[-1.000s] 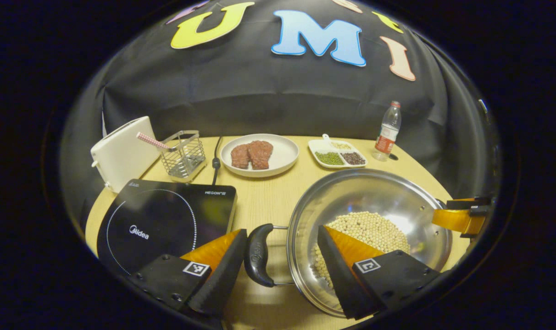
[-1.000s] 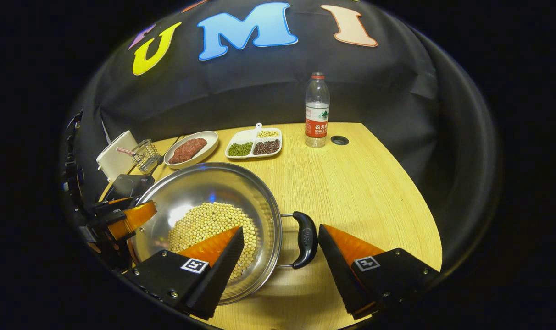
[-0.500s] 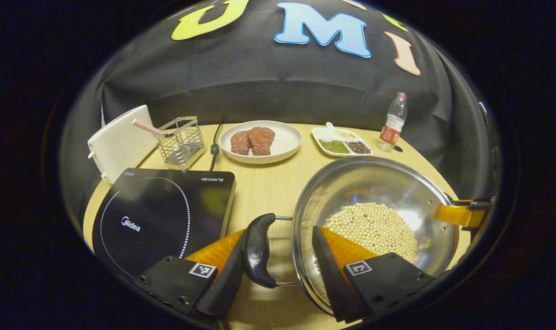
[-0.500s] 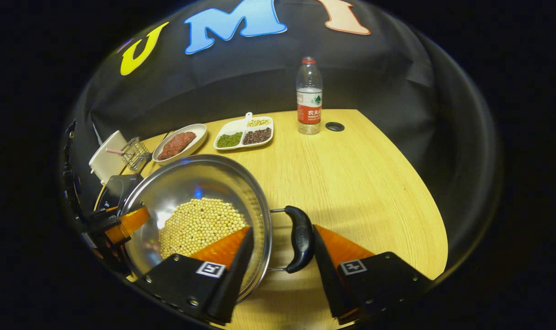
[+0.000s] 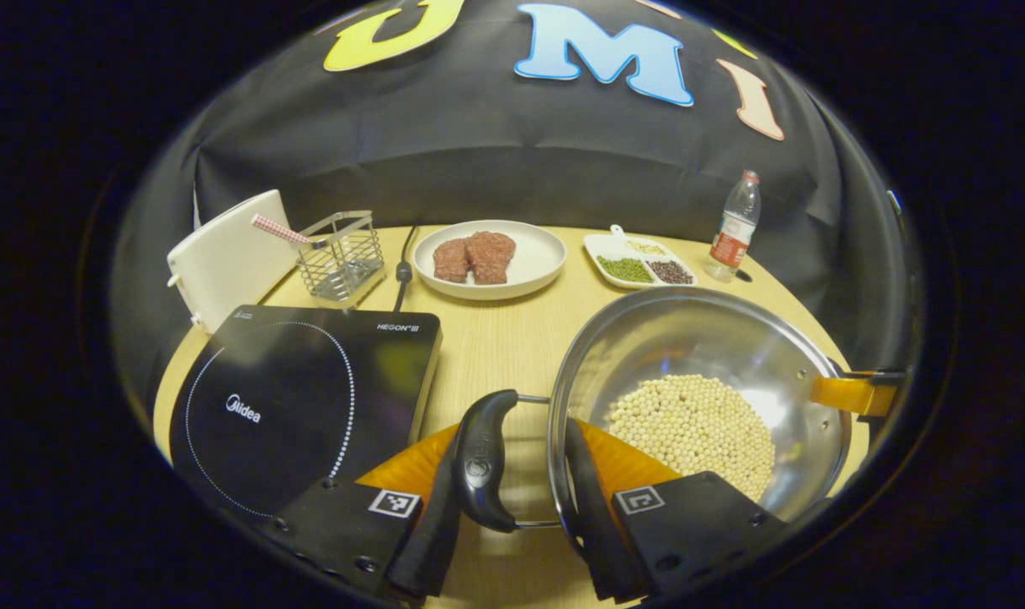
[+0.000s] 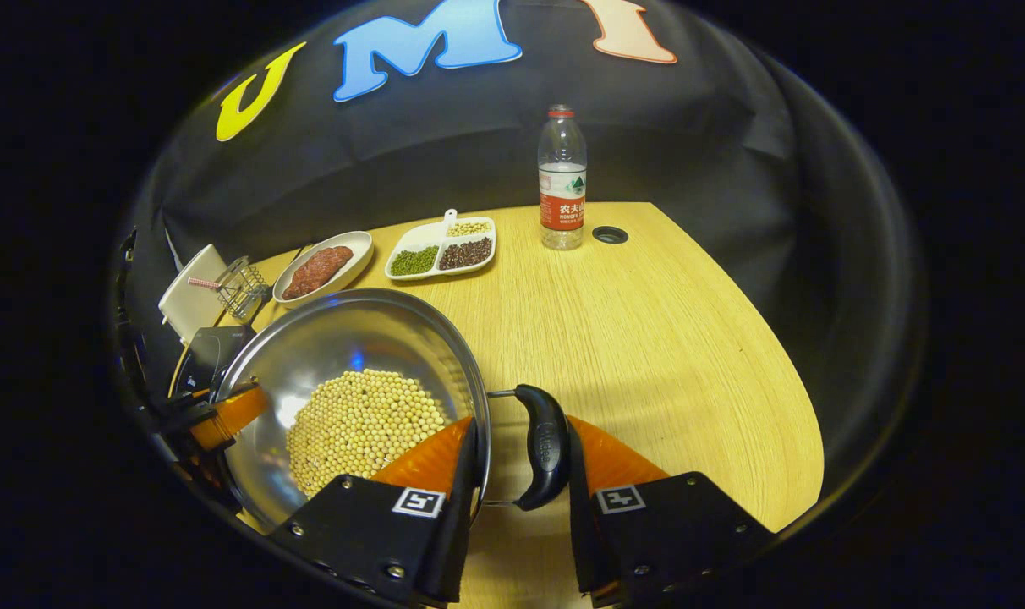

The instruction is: First push the handle of the pot to place it horizontally, then grasp the pot with both hands and set it on the induction cooktop.

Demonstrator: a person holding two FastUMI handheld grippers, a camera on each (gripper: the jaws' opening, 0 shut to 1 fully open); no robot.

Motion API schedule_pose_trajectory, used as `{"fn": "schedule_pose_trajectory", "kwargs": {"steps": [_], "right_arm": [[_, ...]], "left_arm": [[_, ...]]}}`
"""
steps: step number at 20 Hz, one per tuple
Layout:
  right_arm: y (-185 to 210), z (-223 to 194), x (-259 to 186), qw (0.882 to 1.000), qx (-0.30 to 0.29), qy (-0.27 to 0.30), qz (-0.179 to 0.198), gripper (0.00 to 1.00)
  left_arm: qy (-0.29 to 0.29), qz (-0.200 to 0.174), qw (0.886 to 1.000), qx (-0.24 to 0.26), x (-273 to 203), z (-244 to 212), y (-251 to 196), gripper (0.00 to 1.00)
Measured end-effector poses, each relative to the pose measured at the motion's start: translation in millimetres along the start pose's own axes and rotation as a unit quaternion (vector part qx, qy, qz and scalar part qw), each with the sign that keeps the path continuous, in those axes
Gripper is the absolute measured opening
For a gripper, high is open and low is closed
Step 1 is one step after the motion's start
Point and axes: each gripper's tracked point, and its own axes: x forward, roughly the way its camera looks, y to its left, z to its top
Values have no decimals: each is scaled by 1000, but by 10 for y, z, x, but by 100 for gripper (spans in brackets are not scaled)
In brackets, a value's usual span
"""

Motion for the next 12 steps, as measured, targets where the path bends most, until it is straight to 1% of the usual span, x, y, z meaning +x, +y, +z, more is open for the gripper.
{"fn": "schedule_pose_trajectory", "kwargs": {"steps": [1,2,3,4,5,6,8,9,10,11,12], "right_arm": [[-15,-9,-9,1000,1,1,-1,44],[-22,-19,-36,1000,2,3,-2,50],[-24,-47,-31,1000,5,10,-1,51],[-33,-36,-55,1000,6,8,-1,51],[-42,-25,-73,1000,7,4,-1,50],[-48,-7,-98,1000,6,2,-1,51],[-66,42,-164,1000,10,-5,-2,51],[-73,48,-209,1000,10,-4,-2,50],[-80,76,-249,1000,11,-7,-1,50],[-90,95,-295,1000,11,-10,-2,50],[-84,122,-331,1000,9,-12,-1,50]], "left_arm": [[-3,2,1000,0,-8,12,1,65],[-7,4,1000,3,-24,27,3,68],[-10,5,1000,7,-35,43,-1,68],[-13,5,1000,9,-45,53,-3,65],[-16,6,1000,10,-60,77,-4,65],[-22,6,1000,13,-79,99,5,68],[-31,7,999,19,-154,168,-27,72],[-35,6,999,18,-186,211,-64,68],[-36,6,999,19,-226,237,-91,68],[-37,6,999,19,-263,270,-104,65],[-38,7,999,19,-306,283,-100,65]]}}
